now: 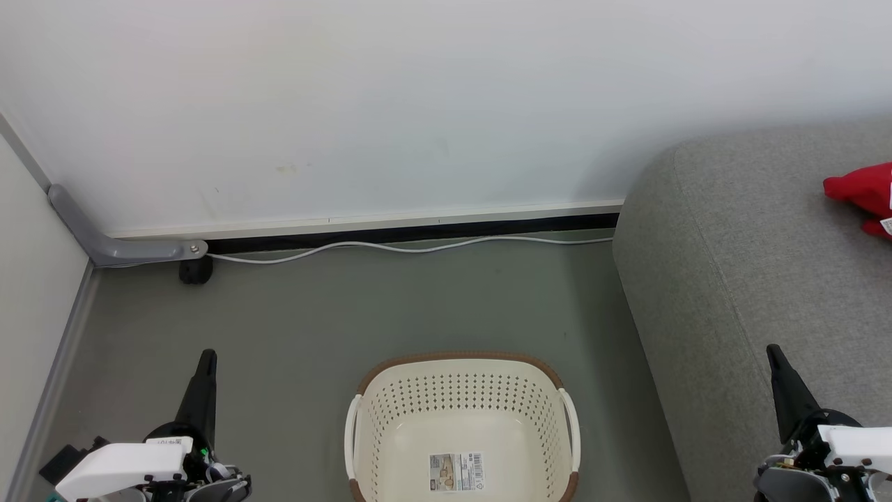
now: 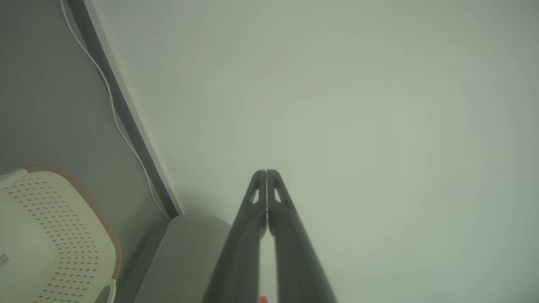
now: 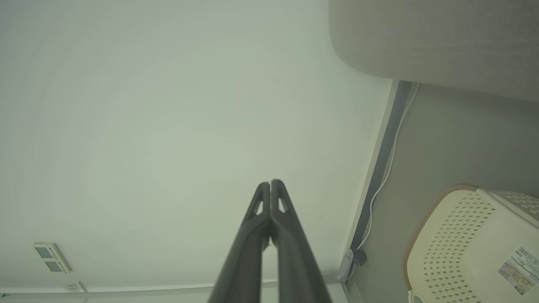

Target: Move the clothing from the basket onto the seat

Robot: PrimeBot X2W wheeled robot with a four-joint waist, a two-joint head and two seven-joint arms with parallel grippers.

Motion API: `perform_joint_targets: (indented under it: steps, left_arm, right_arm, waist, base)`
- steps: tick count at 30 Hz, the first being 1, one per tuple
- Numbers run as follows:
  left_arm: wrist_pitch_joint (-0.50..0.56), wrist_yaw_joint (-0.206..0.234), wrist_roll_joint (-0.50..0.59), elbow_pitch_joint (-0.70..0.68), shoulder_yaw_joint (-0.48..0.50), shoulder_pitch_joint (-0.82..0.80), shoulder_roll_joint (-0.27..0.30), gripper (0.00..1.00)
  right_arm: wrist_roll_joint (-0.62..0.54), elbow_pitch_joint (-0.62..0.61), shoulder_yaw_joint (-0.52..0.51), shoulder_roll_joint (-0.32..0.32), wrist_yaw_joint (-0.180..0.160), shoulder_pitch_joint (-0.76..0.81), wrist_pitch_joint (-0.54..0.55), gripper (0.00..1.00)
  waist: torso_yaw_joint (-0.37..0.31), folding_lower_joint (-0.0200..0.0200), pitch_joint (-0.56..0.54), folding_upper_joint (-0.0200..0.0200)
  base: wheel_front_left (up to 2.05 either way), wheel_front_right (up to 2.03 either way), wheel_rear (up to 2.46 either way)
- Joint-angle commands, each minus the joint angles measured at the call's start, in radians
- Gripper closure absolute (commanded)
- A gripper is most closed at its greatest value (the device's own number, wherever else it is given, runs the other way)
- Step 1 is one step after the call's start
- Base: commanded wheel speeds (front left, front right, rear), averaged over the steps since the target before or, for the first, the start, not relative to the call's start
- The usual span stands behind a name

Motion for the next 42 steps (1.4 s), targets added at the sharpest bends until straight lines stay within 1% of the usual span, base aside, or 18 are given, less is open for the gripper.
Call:
perform_joint_targets:
  steps: [1, 42]
  left_arm:
    - [0.007, -0.008, -0.002, -0.024, 0.033, -0.056, 0.010, 1.00]
    - [0.008, -0.008, -0.002, -0.024, 0.034, -0.057, 0.009, 1.00]
  right_arm:
    - [0.012, -0.031, 0.017, -0.010, 0.002, -0.037, 0.008, 1.00]
    - [0.012, -0.031, 0.017, -0.010, 0.002, -0.037, 0.008, 1.00]
  waist:
    - [0.000, 0.0000, 0.000, 0.0000]
    - [0.000, 0.0000, 0.000, 0.0000]
  base:
    - [0.00, 0.00, 0.00]
    - [0.00, 0.00, 0.00]
